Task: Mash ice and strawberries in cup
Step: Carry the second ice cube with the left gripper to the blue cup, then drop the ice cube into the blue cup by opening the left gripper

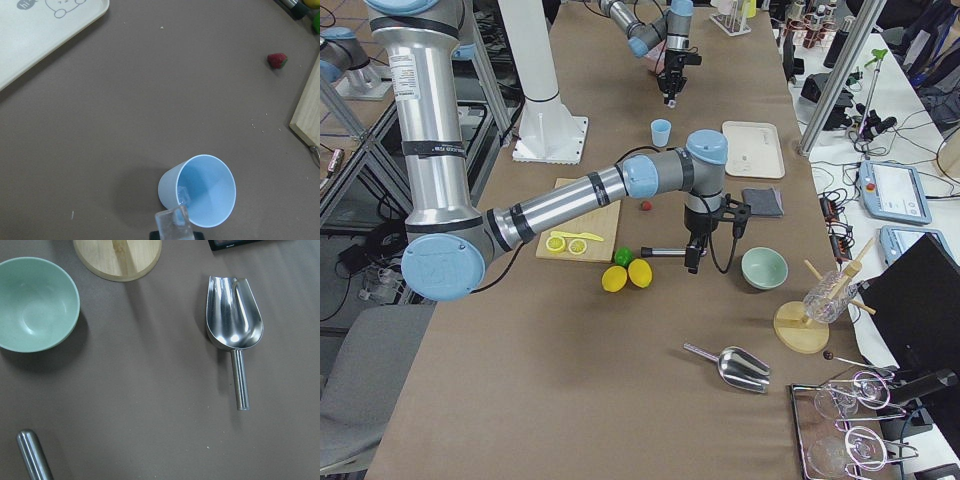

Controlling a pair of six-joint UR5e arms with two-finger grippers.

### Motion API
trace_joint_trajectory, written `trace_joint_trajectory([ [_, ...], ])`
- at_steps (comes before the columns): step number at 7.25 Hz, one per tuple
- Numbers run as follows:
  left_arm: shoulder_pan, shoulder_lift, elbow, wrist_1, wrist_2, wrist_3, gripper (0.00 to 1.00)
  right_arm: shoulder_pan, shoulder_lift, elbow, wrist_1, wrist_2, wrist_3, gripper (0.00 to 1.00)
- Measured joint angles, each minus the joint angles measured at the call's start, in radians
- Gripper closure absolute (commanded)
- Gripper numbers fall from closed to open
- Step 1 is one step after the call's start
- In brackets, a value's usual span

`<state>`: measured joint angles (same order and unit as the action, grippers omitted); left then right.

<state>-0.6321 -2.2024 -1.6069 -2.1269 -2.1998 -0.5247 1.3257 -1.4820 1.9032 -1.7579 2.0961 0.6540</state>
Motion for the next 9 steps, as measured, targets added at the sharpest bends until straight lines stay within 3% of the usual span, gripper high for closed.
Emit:
trace_joint_trajectory([
  [2,0.057,-0.005,0.005,-0.031,0.078,-0.028,1.00,0.000,0.000,0.001,0.000,-0.001,0.001,0.00],
  [5,0.078,-0.002,0.013,-0.056,0.104,-0.037,1.00,0.000,-0.008,0.003,0.000,-0.001,0.001,0.00],
  [6,0.077,-0.003,0.022,-0.061,0.105,-0.034,0.68,0.000,-0.010,0.006,0.000,-0.001,0.002,0.00],
  [7,0.076,-0.003,0.033,-0.074,0.106,-0.033,0.30,0.000,-0.011,0.008,0.000,0.000,0.003,0.00],
  [8,0.075,-0.003,0.043,-0.094,0.106,-0.032,0.23,0.000,-0.012,0.007,0.000,0.000,0.003,0.00],
  [9,0.073,-0.003,0.049,-0.108,0.106,-0.032,0.06,0.000,-0.011,0.006,0.000,0.000,0.003,0.00],
])
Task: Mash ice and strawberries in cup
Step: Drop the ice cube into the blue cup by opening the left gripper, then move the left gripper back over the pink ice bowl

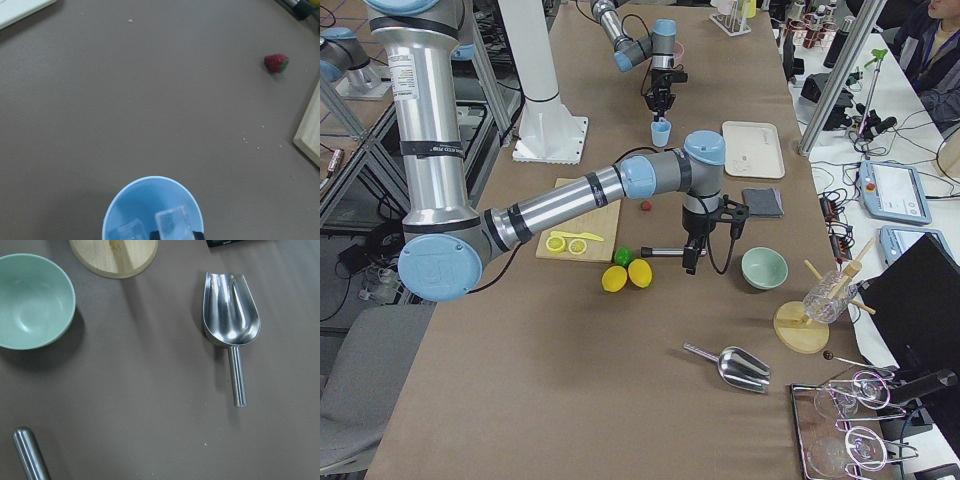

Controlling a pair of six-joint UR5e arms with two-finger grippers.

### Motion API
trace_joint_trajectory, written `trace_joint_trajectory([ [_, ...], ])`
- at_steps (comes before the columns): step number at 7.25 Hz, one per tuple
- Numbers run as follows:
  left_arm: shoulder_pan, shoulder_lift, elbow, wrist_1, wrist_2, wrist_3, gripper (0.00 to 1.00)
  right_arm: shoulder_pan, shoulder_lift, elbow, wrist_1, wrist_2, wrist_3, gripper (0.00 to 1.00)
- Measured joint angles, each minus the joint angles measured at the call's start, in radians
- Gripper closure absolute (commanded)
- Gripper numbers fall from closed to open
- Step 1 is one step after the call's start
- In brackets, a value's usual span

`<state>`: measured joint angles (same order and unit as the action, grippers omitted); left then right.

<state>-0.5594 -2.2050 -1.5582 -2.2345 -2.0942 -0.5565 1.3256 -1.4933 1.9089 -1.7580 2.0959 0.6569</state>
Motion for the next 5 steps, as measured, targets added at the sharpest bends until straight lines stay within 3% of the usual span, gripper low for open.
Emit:
trace_joint_trajectory([
  [3,-0.038,0.009,-0.012,-0.021,-0.012,-0.003,0.03,0.000,0.004,0.000,0.000,0.000,0.000,0.00],
  [5,-0.116,0.044,-0.029,-0.035,-0.091,0.002,0.03,0.000,0.006,0.002,0.000,0.005,0.001,0.00],
])
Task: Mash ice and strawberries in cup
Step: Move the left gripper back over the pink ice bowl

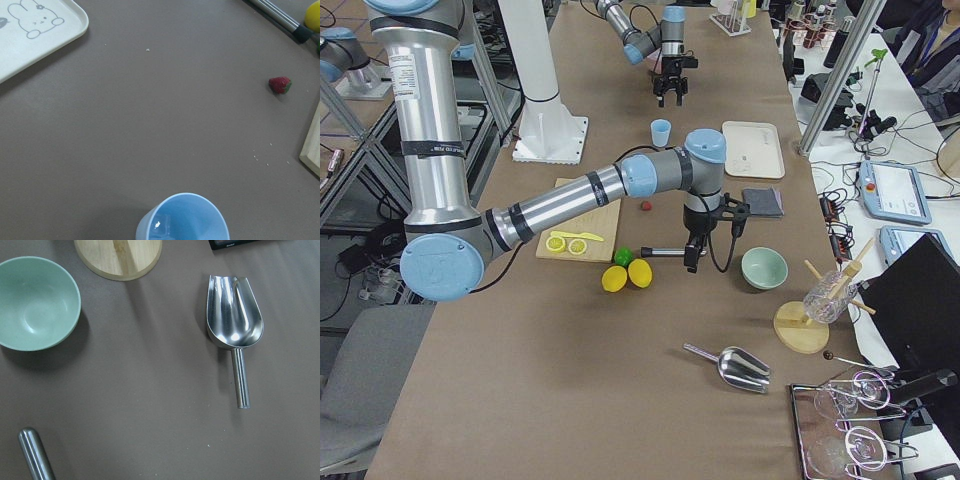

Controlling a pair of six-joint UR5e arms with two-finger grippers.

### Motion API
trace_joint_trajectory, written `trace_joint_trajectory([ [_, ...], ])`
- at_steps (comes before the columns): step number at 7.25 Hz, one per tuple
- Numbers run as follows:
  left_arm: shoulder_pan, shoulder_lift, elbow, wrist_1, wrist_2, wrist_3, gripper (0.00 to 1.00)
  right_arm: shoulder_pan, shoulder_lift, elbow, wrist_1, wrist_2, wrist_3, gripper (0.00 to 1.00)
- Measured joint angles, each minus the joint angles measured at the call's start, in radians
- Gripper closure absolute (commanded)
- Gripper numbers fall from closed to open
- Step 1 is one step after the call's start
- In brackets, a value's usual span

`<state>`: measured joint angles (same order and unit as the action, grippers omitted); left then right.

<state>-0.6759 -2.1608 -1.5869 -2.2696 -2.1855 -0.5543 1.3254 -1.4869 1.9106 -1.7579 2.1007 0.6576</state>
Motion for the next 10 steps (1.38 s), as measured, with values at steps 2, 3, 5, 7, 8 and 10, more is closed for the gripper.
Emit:
trace_joint_trajectory([
  [2,-0.122,0.054,-0.004,-0.003,-0.148,0.069,0.03,-0.001,0.000,-0.002,0.000,0.017,0.000,0.00],
  [3,-0.174,0.088,-0.006,-0.003,-0.204,0.125,0.03,-0.004,0.000,-0.004,-0.001,0.025,0.000,0.00],
  [5,-0.258,0.158,-0.006,0.000,-0.281,0.261,0.03,-0.017,0.000,-0.012,-0.001,0.030,0.000,0.00],
  [7,-0.341,0.234,-0.008,-0.001,-0.356,0.384,0.03,-0.027,-0.004,-0.013,-0.002,0.031,0.001,0.00],
  [8,-0.377,0.278,-0.014,-0.001,-0.384,0.448,0.03,-0.029,-0.005,-0.013,-0.002,0.031,0.001,0.00],
  [10,-0.428,0.376,-0.026,0.000,-0.398,0.597,0.03,-0.032,-0.007,-0.014,-0.002,0.031,0.001,0.00],
])
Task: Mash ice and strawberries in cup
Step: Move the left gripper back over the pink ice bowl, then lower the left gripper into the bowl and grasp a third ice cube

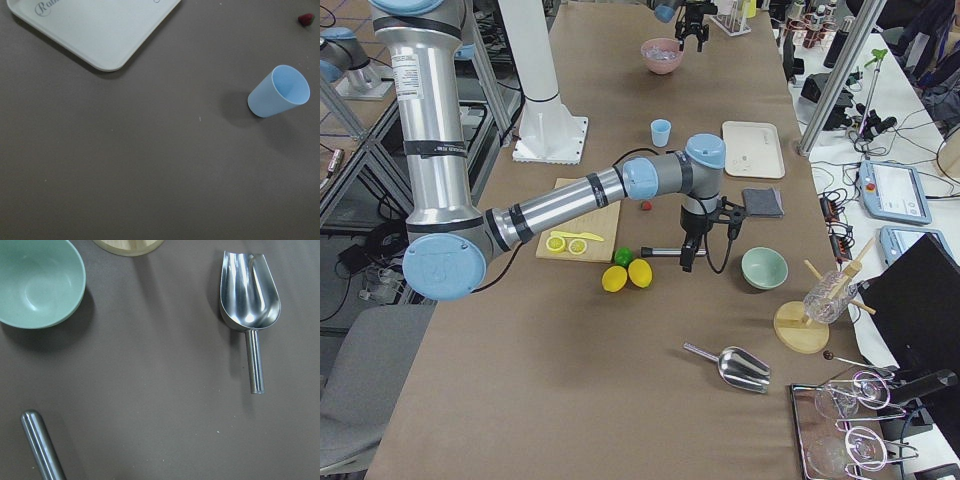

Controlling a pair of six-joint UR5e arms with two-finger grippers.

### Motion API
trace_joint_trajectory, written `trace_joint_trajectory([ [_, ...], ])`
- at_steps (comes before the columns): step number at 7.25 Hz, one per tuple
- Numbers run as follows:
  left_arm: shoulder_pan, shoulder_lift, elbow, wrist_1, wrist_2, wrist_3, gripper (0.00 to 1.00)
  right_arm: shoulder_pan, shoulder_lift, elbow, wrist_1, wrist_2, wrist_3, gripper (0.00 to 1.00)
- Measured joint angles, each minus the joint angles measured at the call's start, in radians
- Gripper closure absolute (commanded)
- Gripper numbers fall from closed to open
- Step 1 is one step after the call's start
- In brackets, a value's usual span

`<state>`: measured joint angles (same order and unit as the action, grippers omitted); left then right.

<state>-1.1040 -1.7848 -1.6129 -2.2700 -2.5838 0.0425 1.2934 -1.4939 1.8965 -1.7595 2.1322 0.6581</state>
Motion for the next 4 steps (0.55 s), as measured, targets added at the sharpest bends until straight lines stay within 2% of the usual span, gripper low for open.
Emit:
trace_joint_trajectory([
  [4,-0.028,0.135,-0.002,0.001,0.014,0.098,0.03,-0.010,-0.003,0.001,0.000,0.000,0.000,0.00],
])
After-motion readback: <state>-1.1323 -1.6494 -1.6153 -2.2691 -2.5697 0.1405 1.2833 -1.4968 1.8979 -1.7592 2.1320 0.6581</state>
